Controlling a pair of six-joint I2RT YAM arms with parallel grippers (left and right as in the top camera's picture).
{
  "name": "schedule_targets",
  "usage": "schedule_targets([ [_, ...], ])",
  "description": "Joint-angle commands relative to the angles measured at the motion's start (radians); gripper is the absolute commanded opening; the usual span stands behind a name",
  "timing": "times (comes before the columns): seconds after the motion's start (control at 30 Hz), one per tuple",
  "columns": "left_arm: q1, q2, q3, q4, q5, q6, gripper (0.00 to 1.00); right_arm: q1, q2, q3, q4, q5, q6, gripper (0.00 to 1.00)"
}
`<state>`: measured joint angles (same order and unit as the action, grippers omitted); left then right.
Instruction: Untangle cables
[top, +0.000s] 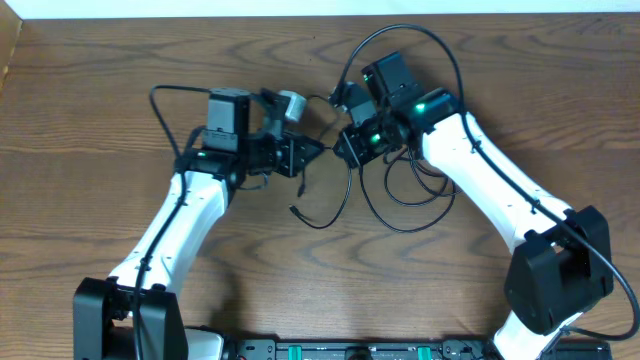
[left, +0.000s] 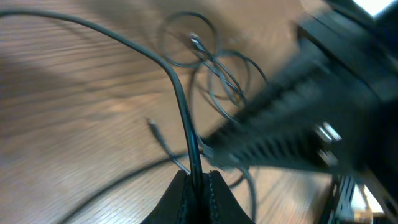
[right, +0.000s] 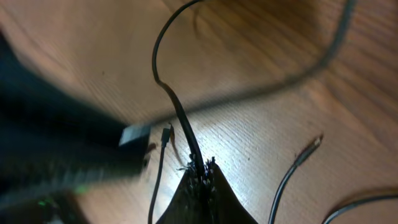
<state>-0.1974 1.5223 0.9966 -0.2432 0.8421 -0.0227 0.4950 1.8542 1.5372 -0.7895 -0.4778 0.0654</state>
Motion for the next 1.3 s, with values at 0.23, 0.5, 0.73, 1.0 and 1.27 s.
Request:
schedule_targets([
  [0.23,-0.016,-0.045,0.060,0.130,0.082,-0.003,0.08,-0.216,-0.023,0.019,0.077,-0.121,0.011,0.01],
  [0.5,-0.122,-0.046,0.178,0.396,-0.041,-0.064,0.08,-0.344,-0.117,0.035,0.215,-0.146,0.004,0.01],
  [0.73,-0.311,0.015,0.179,0.661,-0.291,-0.069,0.08,-0.439,-0.170,0.035,0.251,-0.116,-0.022,0.01],
  [1.0,-0.363,0.153,0.181,0.726,-0.309,-0.133,0.08,-0.616,-0.174,0.035,0.129,0.091,0.106,0.01],
  [1.27,-0.362,0.170,0.181,0.455,-0.305,-0.064,0.08,-0.560,-0.172,-0.013,-0.124,0.021,0.094,0.21],
])
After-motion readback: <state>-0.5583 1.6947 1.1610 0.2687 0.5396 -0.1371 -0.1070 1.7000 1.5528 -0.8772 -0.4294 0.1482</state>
